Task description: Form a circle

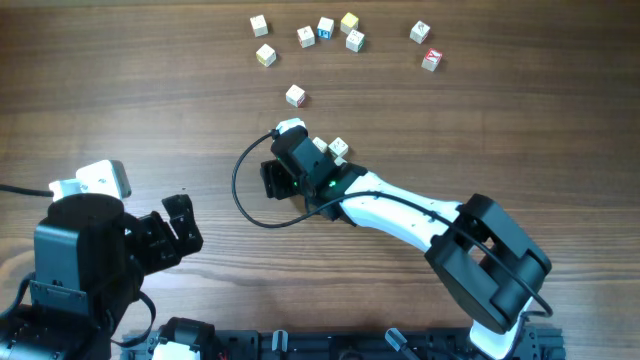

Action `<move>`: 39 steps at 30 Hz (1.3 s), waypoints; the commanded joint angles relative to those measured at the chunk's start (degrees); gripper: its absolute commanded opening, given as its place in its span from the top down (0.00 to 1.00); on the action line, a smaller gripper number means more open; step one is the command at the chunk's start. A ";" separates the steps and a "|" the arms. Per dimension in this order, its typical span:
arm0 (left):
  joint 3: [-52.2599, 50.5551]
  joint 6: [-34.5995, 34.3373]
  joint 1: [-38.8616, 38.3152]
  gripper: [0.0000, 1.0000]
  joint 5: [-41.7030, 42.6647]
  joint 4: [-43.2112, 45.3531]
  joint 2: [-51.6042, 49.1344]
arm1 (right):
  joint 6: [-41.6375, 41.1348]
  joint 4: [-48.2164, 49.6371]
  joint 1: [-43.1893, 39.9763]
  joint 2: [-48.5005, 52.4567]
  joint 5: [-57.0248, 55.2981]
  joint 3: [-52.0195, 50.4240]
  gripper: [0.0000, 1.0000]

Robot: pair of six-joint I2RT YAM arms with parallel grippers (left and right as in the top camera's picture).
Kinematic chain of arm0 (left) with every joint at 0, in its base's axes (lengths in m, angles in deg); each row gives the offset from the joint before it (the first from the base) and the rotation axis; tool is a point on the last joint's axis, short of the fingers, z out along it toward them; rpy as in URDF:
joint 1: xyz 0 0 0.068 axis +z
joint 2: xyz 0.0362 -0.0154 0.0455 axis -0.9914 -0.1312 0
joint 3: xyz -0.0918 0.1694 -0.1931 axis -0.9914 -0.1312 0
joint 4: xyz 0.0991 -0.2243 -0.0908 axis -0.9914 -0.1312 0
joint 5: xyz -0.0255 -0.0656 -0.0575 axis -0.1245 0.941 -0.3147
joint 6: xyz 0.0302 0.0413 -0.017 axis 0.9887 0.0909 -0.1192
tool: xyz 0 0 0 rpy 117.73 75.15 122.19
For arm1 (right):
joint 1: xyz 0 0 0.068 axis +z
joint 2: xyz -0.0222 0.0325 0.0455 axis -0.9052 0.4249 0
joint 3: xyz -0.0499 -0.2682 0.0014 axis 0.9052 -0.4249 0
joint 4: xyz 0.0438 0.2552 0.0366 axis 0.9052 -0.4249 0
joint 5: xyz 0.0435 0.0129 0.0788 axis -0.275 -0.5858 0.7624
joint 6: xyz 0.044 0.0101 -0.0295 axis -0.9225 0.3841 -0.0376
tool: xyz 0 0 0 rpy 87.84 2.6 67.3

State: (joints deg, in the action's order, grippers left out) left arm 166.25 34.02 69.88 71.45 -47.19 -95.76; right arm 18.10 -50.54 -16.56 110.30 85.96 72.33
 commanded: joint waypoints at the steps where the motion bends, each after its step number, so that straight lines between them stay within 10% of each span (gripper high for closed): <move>1: -0.04 -0.33 0.39 0.00 -0.74 0.13 0.07 | 0.55 0.09 -0.15 1.14 -0.92 1.73 0.31; 8: -0.04 -0.33 0.39 0.00 -0.74 0.13 0.07 | 0.20 -16.59 -2.91 -1.29 -5.31 12.48 0.94; 39: -0.04 -0.33 0.39 0.00 -0.74 0.13 0.07 | -4.26 -21.97 -8.63 -0.11 -6.51 9.90 0.95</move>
State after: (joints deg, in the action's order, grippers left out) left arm 166.25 34.02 69.88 71.45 -47.19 -95.76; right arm 14.37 -72.02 -25.42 108.75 79.32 82.80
